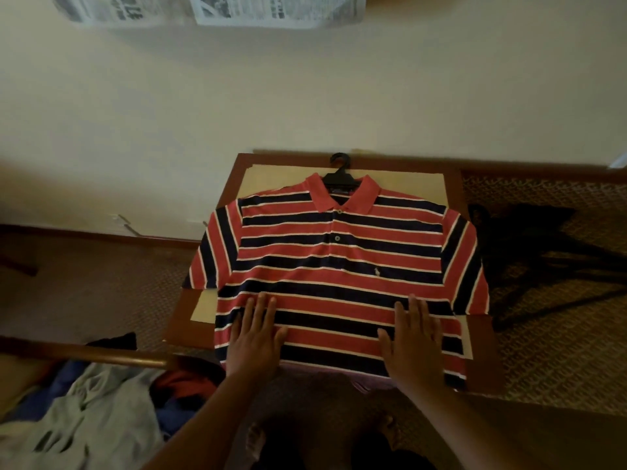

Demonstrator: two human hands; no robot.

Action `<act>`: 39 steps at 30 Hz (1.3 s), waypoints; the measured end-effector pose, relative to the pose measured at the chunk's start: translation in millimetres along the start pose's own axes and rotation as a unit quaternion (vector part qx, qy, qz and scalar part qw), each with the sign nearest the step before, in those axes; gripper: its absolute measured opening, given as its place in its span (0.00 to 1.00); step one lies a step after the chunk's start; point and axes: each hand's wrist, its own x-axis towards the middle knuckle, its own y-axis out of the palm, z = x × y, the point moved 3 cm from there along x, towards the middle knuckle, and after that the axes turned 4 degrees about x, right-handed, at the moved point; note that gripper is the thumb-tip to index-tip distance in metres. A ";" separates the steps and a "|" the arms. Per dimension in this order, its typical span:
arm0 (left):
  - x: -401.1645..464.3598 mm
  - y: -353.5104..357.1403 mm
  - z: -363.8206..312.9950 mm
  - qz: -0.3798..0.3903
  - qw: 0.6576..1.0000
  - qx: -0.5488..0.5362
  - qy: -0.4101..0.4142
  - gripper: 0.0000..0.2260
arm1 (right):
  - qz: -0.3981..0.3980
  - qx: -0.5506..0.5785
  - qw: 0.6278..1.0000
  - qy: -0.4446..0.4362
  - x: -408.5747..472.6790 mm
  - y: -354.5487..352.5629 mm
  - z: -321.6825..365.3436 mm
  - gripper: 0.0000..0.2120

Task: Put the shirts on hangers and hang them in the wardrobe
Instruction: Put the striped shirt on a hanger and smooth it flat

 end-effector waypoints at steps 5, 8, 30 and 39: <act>8.6 -2.6 -3.6 -0.014 0.999 0.039 0.027 0.28 | 0.035 0.049 0.992 -0.108 11.2 39.0 131.4 0.34; 7.3 -5.0 38.5 -0.023 0.997 0.053 0.044 0.29 | 0.050 -0.022 0.994 -0.094 17.1 58.7 150.8 0.34; 18.4 -19.6 173.2 -0.092 0.989 -0.112 -0.009 0.28 | 0.052 -0.043 0.995 -0.068 29.3 84.3 250.7 0.34; 67.7 -25.3 199.4 0.023 0.999 -0.037 0.016 0.28 | 0.084 -0.072 0.987 -0.117 49.5 90.9 277.2 0.35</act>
